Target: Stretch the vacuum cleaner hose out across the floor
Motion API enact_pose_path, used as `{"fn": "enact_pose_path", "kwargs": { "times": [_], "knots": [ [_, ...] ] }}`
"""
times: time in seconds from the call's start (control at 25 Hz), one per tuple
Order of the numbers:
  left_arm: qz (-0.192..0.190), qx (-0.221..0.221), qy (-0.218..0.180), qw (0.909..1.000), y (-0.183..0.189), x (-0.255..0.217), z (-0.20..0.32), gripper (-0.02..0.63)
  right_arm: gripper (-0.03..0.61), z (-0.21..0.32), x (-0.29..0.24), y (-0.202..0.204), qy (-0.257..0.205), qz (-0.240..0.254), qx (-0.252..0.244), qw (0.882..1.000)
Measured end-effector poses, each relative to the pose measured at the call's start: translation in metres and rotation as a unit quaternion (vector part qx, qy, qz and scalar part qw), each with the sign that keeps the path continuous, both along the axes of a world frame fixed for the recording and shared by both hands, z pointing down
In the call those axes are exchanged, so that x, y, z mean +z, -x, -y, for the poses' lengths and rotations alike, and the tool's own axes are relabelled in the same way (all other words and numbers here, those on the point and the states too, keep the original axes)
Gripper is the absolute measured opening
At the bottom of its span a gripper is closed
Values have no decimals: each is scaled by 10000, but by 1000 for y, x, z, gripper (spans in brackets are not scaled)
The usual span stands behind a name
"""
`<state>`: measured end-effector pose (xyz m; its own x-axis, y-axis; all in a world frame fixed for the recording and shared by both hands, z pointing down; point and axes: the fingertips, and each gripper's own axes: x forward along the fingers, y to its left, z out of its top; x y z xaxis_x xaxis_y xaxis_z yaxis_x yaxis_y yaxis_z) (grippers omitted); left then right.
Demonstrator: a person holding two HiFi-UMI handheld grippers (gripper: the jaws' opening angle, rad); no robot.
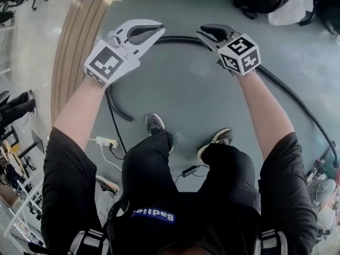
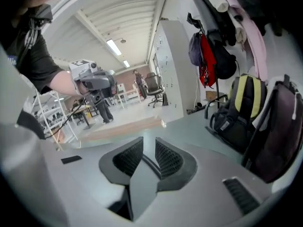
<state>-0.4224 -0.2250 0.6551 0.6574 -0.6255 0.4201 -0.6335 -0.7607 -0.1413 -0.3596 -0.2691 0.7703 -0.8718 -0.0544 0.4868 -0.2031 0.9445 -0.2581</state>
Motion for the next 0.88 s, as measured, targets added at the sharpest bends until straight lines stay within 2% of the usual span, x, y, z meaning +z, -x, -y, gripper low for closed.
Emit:
{"fn": "enact_pose_path", "kwargs": {
  "times": [0.16,0.28,0.48,0.64,0.76,0.88],
  "knots": [
    [-403,-711,-281,9963,55,-133,-30,8,77,-14,-136,47,267,843,196,9959],
    [-712,-1161,-167,9905,61,-218,-75,8,77,-46,-254,51,288,1169,111,9927],
    [-1329,-1614,125,9778,12,-331,-125,8,75,-89,-422,8,244,1379,40,9901],
    [-1811,-1678,252,9687,-52,-431,-157,8,77,-140,-526,-59,353,1459,143,9886],
    [-2162,-1557,140,9638,-103,-514,-172,8,64,-179,-596,-116,509,1602,264,9854],
    [-2336,-1307,-164,9634,-138,-578,-186,8,38,-213,-656,-152,470,1844,419,9808]
  ]
}}
